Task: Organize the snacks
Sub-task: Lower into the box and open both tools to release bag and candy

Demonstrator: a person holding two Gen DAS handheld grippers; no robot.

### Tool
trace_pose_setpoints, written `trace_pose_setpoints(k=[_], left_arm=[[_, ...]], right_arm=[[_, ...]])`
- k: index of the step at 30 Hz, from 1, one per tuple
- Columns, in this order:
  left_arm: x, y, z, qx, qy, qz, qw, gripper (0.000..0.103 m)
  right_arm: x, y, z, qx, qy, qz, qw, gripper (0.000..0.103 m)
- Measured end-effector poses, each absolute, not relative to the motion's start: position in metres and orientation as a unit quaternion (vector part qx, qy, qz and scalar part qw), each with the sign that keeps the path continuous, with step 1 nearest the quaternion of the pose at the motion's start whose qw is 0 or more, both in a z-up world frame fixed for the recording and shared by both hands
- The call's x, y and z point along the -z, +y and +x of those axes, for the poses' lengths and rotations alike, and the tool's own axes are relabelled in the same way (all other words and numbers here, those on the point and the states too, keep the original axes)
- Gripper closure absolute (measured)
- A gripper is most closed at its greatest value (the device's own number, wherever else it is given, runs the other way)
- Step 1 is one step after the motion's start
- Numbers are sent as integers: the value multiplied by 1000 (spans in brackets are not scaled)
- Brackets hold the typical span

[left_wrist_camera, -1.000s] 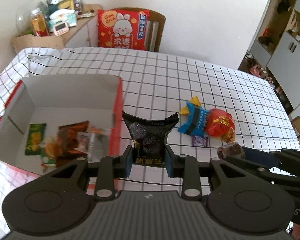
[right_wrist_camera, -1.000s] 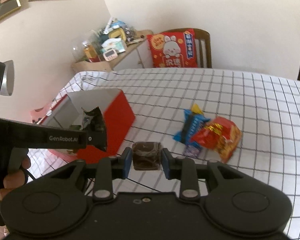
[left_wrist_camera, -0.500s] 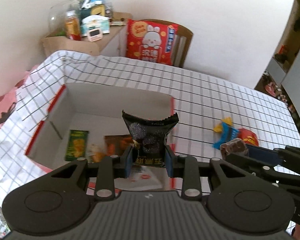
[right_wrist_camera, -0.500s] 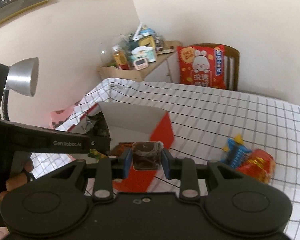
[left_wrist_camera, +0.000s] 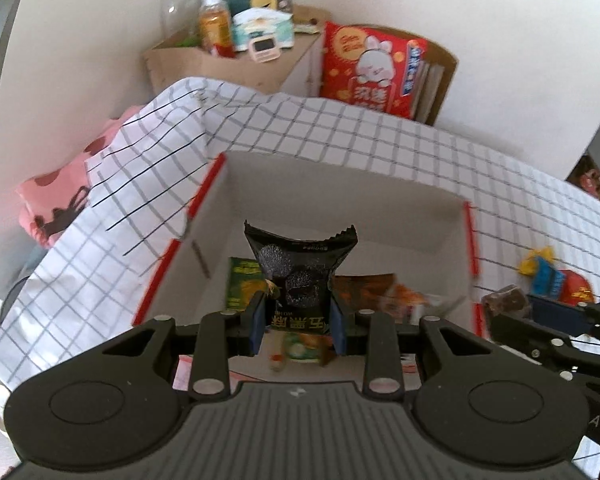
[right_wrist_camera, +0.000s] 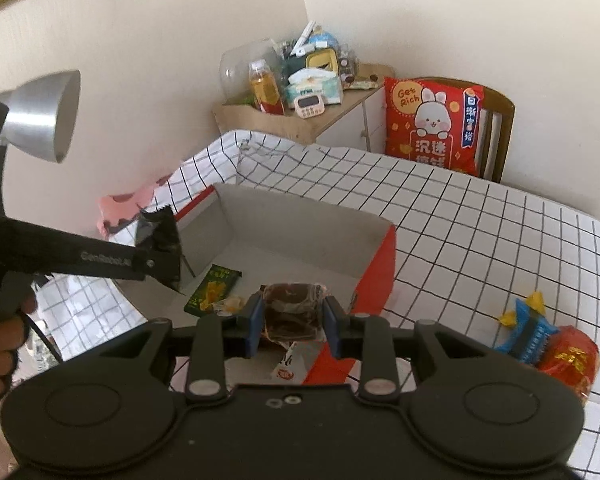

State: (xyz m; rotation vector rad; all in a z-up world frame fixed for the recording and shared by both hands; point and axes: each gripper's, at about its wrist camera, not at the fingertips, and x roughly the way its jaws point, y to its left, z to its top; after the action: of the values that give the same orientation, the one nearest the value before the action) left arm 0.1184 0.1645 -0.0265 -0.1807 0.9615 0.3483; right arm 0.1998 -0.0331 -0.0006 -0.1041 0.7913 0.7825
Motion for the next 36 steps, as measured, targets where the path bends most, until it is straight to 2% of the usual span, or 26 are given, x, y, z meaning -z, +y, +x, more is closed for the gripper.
trace_pose_setpoints(k=[12,29,35,36], left_arm=[[77,207,154,-199,518,-75,828,71],[131,208,186,-180,583,-47,791,71],[135,210,186,-178,585,-60,789,71],[135,211,185,-179,585,-66,788,71]], right_arm=[[39,20,217,-365,405,-92,833,73],[71,50,225,-353,426,-145,820,72],[74,53,225,-354,426,-150,819,71],[74,53,225,-354,426,-151,819,68]])
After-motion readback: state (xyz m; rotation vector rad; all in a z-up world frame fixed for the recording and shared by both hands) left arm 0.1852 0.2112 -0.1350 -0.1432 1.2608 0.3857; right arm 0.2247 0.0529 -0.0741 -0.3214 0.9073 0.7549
